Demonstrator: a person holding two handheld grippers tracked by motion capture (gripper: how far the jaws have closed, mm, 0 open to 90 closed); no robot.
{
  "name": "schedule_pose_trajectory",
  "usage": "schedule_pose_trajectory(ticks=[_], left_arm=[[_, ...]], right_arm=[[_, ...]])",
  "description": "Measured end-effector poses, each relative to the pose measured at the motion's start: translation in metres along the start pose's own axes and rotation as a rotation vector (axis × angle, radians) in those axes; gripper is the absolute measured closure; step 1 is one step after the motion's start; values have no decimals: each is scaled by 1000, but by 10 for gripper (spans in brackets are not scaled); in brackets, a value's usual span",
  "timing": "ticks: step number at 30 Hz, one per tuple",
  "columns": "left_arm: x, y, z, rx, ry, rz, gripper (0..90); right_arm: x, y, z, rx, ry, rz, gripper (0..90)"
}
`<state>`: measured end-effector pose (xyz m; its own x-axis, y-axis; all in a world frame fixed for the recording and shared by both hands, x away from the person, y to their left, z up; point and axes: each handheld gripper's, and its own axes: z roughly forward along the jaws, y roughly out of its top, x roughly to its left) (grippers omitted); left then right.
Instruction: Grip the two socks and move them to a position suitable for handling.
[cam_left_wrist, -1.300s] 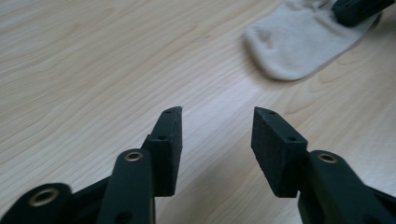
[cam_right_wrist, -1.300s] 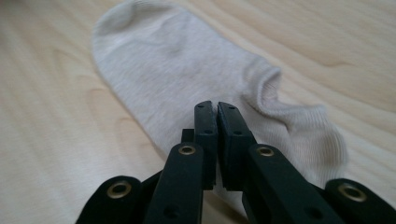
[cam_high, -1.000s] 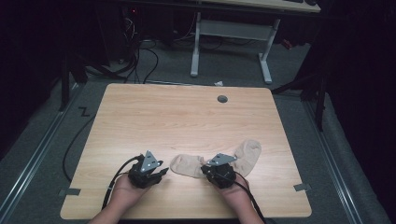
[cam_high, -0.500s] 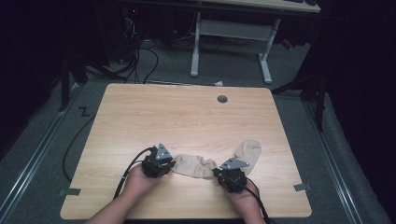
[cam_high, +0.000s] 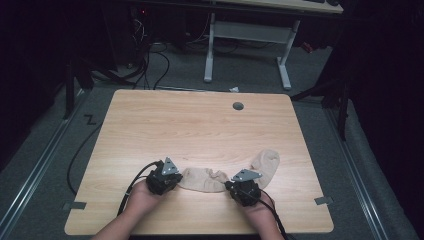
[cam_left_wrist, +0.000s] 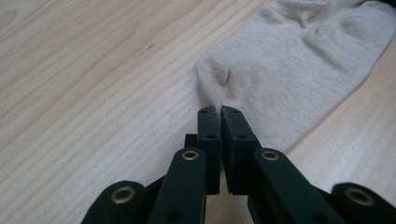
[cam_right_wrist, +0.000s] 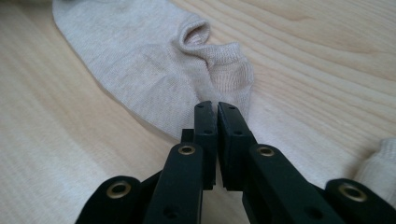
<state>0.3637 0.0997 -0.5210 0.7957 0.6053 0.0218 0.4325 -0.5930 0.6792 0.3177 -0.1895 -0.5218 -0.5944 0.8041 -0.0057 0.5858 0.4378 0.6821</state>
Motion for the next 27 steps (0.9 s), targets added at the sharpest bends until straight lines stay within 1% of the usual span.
schedule_pose_trajectory(ticks=[2,3,5,6,9,13,14,15,16,17,18,19,20,22,23,25,27], left_arm=[[-2,-5,-5,5,-12,-1,862],[-2,-5,-5,5,-12,-1,861],[-8,-12,-13,14,-21,9,859],[-10,-15,-16,17,-25,10,858],[-14,-23,-26,35,-24,21,855],[-18,-32,-37,58,-24,8,846],[-18,-32,-37,58,-24,8,838],[-20,-34,-40,53,-11,8,838],[-21,-35,-43,36,1,7,779],[-21,-35,-44,22,7,7,764],[-20,-35,-47,4,14,8,743],[-19,-34,-49,-17,26,8,711],[-18,-34,-51,-35,38,3,669],[-13,-34,-54,-68,52,-20,582],[-11,-34,-55,-80,56,-33,554],[-5,-34,-56,-95,77,-53,516],[1,-34,-58,-112,81,-80,487]], right_arm=[[3,-1,-1,2,15,-13,870],[3,-1,-1,2,15,-13,870],[9,-2,-2,3,34,-36,869],[11,-2,-3,6,40,-38,869],[19,-3,-3,8,57,-66,868],[28,-2,-3,10,87,-98,866],[28,-2,-3,10,87,-98,866],[29,-2,-4,14,91,-100,863],[31,0,-4,8,110,-113,842],[31,1,-5,4,104,-122,835],[30,2,-9,-15,90,-125,830],[26,5,-13,-39,79,-111,820],[21,6,-18,-70,70,-94,811],[8,7,-26,-106,34,-50,788],[0,5,-29,-111,16,-32,780],[-15,1,-34,-115,-39,-7,761],[-30,-3,-41,-129,-88,36,724]])
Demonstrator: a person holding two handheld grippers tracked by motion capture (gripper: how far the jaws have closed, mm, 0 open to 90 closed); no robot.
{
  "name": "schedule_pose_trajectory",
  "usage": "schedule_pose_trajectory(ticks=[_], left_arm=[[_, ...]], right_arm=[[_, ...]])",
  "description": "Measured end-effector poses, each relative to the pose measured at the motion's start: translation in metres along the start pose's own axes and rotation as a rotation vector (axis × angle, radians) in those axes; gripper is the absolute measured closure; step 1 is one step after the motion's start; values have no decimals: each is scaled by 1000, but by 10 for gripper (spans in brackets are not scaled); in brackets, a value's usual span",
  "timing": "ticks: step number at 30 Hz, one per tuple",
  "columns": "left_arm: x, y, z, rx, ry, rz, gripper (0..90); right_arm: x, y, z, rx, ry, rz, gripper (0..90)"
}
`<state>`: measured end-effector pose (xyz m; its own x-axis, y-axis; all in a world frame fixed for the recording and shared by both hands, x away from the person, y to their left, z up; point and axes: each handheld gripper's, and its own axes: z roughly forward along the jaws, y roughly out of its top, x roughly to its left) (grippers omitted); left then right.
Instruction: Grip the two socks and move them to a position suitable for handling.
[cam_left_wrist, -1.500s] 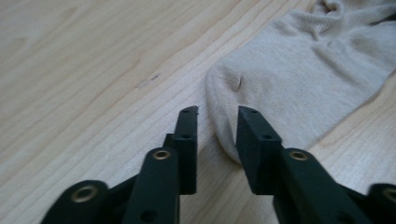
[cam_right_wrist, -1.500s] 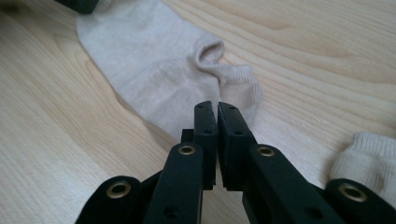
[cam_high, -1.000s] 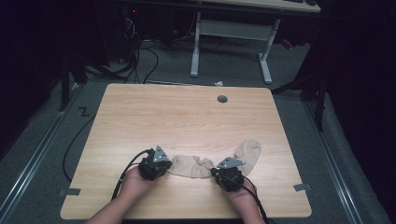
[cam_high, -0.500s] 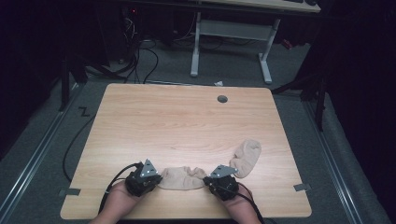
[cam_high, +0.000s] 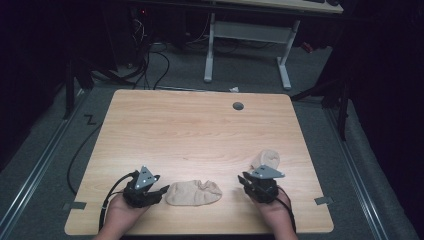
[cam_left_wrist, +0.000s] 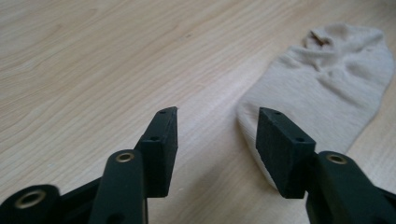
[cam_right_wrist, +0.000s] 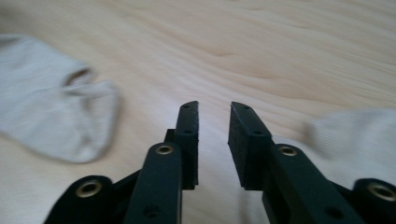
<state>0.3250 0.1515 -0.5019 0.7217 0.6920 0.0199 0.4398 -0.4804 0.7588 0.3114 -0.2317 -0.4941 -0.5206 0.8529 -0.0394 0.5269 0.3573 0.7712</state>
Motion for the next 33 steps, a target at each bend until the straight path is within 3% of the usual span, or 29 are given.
schedule_pose_trajectory(ticks=[4,8,11,18,22,33], left_arm=[[9,1,-1,-25,11,-31,448],[15,1,-1,-37,30,-51,419],[20,3,0,-46,37,-63,413],[25,2,5,-32,44,-69,410],[27,2,5,-38,46,-79,410],[28,0,0,-39,48,-76,408]], right_arm=[[-26,-8,-10,-15,-81,40,685],[-37,-15,-15,-10,-101,80,654],[-32,-17,-13,18,-102,43,627],[-20,-23,6,101,-62,23,548],[-19,-24,14,145,-89,13,556],[-25,-25,18,126,-76,44,598]])
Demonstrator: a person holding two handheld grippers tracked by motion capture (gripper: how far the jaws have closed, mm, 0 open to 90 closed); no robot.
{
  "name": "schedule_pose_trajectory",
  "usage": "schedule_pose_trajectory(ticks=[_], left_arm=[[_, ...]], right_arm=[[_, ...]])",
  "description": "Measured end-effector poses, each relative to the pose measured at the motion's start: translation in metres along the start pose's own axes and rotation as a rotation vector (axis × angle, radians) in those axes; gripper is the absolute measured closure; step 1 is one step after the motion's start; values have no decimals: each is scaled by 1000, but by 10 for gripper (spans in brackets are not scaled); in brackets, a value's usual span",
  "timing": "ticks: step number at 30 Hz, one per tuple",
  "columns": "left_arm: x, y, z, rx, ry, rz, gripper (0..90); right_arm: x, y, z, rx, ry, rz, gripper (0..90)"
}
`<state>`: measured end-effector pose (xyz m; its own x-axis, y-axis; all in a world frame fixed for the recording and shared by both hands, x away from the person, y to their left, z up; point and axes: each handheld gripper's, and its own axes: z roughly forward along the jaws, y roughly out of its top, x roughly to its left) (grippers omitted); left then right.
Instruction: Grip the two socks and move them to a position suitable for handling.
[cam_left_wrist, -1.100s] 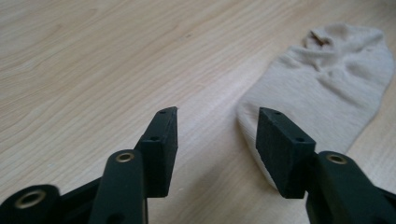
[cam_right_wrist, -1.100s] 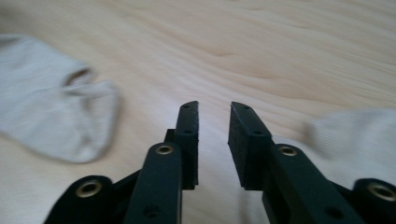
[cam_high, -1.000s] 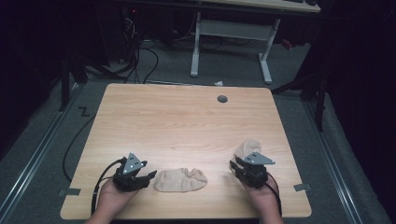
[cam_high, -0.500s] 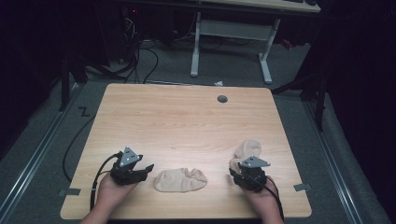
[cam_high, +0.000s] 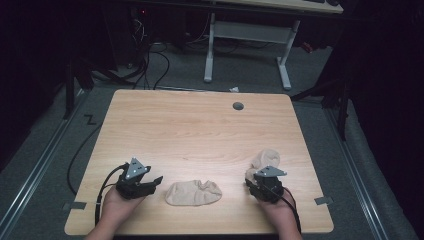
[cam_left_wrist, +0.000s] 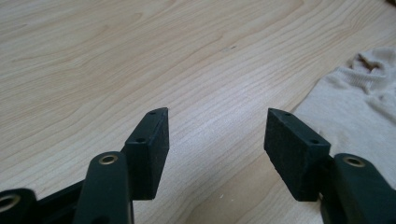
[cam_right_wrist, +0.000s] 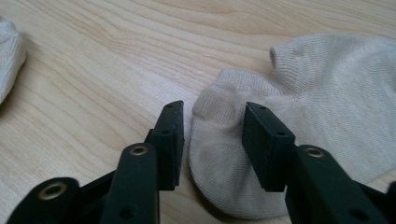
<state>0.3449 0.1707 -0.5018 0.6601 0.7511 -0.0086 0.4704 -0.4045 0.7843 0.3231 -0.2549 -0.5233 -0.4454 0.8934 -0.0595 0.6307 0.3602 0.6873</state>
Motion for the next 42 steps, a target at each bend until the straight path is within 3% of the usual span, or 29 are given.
schedule_pose_trajectory(ticks=[4,11,18,24,28,35,42], left_arm=[[1,0,4,11,-6,-3,408],[-2,1,8,16,-14,4,409],[-1,3,9,11,-21,3,408],[-2,3,6,-1,-28,2,410],[-3,4,4,-38,-41,11,408],[-4,5,8,-27,-44,28,400],[-3,2,3,-39,-41,12,399]], right_arm=[[-2,-1,0,-7,-1,17,673],[-5,1,1,4,-38,4,818],[-4,4,-1,19,-29,-19,837],[1,11,-15,-45,-34,-19,839],[6,18,-19,-77,-24,-37,839],[15,35,-21,-121,-7,-70,839],[16,60,-26,-190,-2,-84,838]])
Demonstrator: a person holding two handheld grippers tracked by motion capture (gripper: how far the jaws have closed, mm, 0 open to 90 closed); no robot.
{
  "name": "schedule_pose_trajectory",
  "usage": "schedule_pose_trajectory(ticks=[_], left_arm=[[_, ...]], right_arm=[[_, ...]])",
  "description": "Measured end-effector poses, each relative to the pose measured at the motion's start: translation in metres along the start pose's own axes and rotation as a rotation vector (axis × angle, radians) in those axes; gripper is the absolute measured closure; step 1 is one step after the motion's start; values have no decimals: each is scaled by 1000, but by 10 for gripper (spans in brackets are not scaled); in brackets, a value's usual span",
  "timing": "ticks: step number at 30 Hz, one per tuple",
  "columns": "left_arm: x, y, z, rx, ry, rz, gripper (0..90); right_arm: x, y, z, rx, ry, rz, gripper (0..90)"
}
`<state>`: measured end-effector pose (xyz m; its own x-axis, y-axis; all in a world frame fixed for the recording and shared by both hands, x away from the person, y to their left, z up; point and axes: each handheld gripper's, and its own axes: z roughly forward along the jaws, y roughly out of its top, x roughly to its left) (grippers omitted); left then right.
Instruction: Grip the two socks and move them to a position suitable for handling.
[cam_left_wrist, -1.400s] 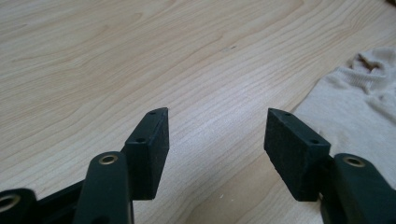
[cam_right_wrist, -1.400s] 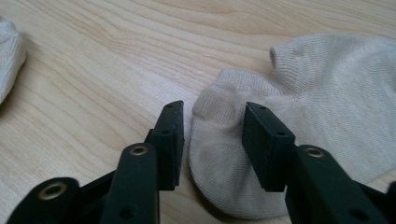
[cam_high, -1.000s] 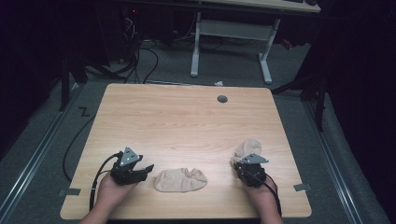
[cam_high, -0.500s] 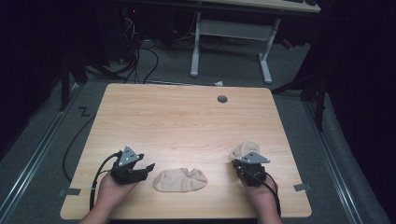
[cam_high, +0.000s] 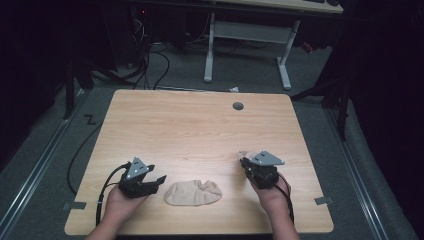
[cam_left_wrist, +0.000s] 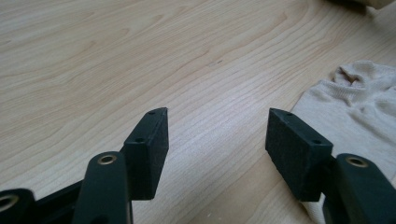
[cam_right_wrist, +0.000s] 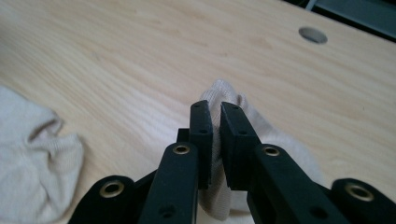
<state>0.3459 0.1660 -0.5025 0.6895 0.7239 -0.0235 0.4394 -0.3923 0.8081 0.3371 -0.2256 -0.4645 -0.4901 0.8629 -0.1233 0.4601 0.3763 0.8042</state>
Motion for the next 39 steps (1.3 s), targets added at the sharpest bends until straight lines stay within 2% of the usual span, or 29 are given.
schedule_pose_trajectory(ticks=[3,7,11,12,15,22,27,35,39], left_arm=[[0,-3,-2,7,13,0,400],[2,-2,-9,-27,38,-1,405],[4,-6,-10,-10,48,4,405],[6,-8,-11,1,53,-6,405],[7,-10,-15,-6,63,-17,405],[7,-19,-28,-3,83,-11,406],[15,-24,-32,6,101,-44,406],[17,-34,-48,-2,143,-65,407],[18,-37,-52,-5,153,-73,407]], right_arm=[[-2,11,3,-23,0,11,838],[-4,22,3,-74,-5,32,839],[0,26,2,-92,11,27,841],[4,29,2,-102,30,28,841],[11,32,3,-107,41,1,841],[22,43,2,-144,82,-13,841],[34,55,4,-185,122,-31,841],[51,75,2,-269,213,-24,842],[54,76,7,-264,221,-24,842]])
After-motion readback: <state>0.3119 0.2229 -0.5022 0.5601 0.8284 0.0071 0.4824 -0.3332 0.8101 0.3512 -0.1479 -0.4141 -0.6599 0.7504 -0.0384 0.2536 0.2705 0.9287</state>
